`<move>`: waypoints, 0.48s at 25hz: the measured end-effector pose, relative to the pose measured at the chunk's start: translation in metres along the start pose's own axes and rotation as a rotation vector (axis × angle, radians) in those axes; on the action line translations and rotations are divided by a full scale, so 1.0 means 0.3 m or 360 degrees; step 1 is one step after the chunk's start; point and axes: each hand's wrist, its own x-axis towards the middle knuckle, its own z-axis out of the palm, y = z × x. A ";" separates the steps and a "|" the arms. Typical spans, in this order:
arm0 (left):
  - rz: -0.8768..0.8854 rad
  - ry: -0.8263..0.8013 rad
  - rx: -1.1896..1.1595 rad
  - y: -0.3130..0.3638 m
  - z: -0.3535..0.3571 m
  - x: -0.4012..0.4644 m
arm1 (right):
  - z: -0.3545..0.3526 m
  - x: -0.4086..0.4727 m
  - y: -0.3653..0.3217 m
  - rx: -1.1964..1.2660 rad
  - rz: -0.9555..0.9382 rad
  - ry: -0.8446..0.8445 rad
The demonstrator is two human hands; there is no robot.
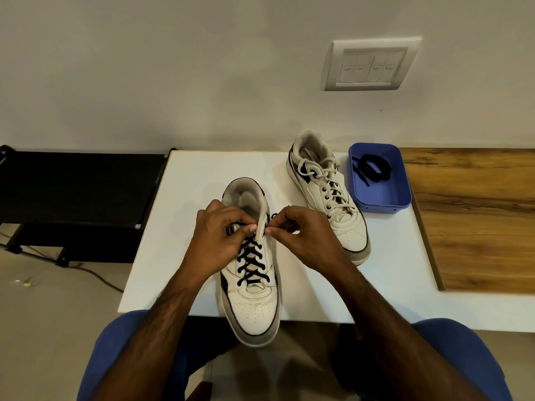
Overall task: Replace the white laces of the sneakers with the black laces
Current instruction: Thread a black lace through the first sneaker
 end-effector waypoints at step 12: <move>0.0091 -0.0125 0.0140 0.014 -0.022 -0.008 | -0.144 0.022 -0.034 0.1306 0.0193 0.0535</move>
